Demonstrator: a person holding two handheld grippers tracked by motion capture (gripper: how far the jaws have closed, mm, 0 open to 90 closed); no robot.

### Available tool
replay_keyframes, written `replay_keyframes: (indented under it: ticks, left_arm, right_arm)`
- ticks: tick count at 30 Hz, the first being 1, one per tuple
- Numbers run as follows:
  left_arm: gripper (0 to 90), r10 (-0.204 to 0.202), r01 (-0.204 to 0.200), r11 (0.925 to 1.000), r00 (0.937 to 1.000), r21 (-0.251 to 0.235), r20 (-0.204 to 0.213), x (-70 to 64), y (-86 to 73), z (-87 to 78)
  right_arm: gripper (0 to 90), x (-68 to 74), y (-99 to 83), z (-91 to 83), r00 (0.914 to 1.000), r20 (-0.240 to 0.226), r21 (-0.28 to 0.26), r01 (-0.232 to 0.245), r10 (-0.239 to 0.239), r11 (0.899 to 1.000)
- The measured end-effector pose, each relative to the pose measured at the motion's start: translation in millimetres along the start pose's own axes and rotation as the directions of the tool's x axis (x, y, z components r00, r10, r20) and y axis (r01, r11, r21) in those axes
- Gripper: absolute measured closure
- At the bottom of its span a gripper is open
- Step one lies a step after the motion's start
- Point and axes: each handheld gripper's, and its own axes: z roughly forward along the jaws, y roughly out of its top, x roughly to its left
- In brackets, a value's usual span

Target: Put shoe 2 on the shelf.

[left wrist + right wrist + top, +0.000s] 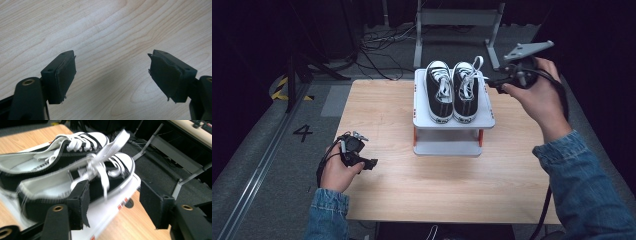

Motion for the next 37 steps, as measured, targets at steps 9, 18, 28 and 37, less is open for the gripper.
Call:
replay_keyframes:
  ticks: [9, 18, 28, 37]
  left_arm:
    - [21.6, 0.025, -0.025, 0.9997, 0.9997, 0.004, 0.006, -3.6, 9.7, 3.7]
    - [20.0, 0.006, -0.006, 1.0000, 1.0000, -0.003, 0.006, -1.4, 11.1, 2.7]
    - [19.0, -0.008, 0.008, 0.9998, 1.0000, -0.021, -0.004, 2.0, 9.2, -0.9]
    - [17.5, -0.025, 0.025, 0.9980, 0.9997, -0.058, 0.000, 2.2, 3.7, -10.2]
  right_arm:
    - [39.0, -15.2, -77.0, -38.3, 0.9942, 0.000, 0.020, -0.108, 0.108, 0.994]
    - [36.0, -21.5, -142.9, -35.8, 0.9828, -0.036, 0.126, -0.175, 0.181, 0.976]
    - [36.0, -17.8, -214.6, -17.7, 0.9591, -0.093, 0.182, -0.247, 0.267, 0.952]
    - [34.1, -16.3, -231.1, -12.4, 0.9513, -0.067, 0.187, -0.285, 0.301, 0.940]
